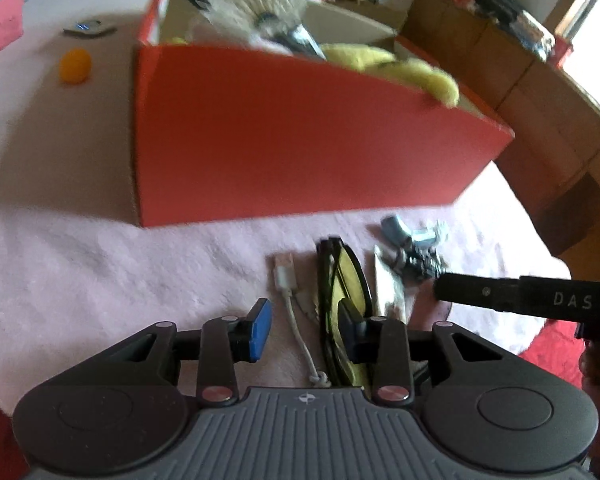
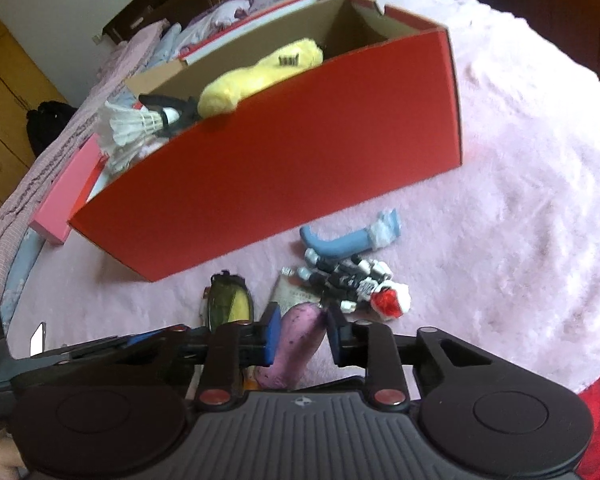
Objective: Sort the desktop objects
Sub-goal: 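Close the right tool on the pink roll while the left grasps the white cable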
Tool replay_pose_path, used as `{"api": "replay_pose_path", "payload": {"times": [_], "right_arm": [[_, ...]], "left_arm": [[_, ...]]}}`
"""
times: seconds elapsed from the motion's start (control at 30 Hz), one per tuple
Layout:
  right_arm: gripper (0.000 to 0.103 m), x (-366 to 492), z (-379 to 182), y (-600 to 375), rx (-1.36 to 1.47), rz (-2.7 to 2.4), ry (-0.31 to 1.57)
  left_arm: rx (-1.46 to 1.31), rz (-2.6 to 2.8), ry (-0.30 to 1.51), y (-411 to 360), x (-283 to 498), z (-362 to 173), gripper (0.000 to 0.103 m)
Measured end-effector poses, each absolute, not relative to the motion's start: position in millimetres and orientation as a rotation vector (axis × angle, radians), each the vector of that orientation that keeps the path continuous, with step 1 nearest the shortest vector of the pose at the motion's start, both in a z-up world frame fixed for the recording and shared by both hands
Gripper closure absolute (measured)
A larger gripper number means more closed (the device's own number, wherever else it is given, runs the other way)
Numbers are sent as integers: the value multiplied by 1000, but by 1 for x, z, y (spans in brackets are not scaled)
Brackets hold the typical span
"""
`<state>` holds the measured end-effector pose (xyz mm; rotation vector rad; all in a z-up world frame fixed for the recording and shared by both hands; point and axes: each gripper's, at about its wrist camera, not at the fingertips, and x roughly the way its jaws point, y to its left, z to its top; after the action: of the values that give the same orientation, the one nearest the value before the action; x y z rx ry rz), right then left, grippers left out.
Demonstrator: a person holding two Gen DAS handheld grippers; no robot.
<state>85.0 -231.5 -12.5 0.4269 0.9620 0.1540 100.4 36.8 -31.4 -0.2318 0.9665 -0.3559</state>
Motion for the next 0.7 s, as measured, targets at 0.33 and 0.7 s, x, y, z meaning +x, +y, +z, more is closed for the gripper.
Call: {"api": "replay_pose_path", "payload": {"times": [0.33,0.7], "right_arm": [[82,86,-16,-238,449,149,1011],[72,91,-23,-217,323,132,1053]], "left_arm": [[-125,-311,1017,26,118,-44,70],[66,-358,1009,-9,100,-44,83]]}}
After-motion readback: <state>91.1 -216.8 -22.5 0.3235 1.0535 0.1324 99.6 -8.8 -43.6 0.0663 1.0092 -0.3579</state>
